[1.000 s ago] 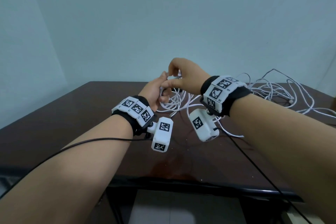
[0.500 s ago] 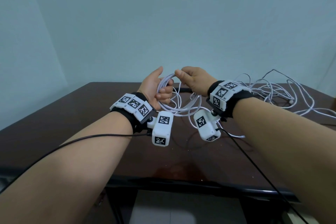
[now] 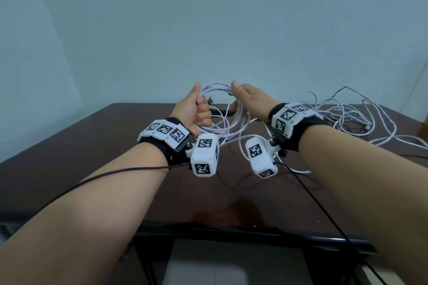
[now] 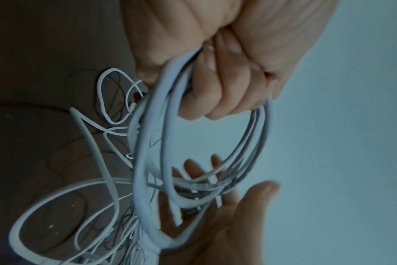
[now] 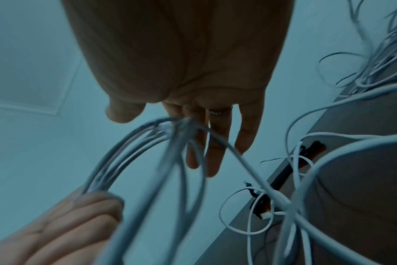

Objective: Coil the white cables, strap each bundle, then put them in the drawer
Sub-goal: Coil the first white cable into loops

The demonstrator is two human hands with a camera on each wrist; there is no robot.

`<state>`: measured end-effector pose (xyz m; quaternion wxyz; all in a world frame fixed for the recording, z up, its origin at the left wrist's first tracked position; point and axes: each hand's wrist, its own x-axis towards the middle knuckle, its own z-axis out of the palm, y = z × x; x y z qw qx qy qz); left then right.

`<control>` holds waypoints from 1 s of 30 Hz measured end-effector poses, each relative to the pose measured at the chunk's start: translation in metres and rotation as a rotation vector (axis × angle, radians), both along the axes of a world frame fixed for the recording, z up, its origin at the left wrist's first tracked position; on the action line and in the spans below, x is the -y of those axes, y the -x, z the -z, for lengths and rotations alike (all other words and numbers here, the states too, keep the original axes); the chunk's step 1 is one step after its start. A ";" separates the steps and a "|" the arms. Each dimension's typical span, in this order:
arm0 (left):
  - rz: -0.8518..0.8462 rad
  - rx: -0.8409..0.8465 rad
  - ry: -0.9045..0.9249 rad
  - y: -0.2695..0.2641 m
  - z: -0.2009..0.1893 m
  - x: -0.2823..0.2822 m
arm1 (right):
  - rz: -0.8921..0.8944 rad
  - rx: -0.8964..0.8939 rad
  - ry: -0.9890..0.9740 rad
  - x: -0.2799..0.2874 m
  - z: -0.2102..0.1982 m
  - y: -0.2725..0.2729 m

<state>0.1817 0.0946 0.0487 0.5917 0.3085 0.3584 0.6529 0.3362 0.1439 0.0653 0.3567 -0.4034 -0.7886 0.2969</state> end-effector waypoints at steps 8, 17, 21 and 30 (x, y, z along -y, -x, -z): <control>-0.060 0.181 -0.046 0.012 -0.004 0.001 | -0.030 0.118 0.217 0.004 0.027 -0.012; -0.207 0.308 -0.125 0.033 -0.013 -0.004 | 0.132 0.454 -0.060 -0.006 0.045 -0.019; -0.323 0.247 -0.107 0.039 -0.008 -0.007 | 0.326 0.548 -0.393 -0.010 0.028 -0.025; -0.403 -0.059 -0.119 0.025 -0.004 -0.017 | 0.076 0.894 -0.775 0.016 0.010 0.004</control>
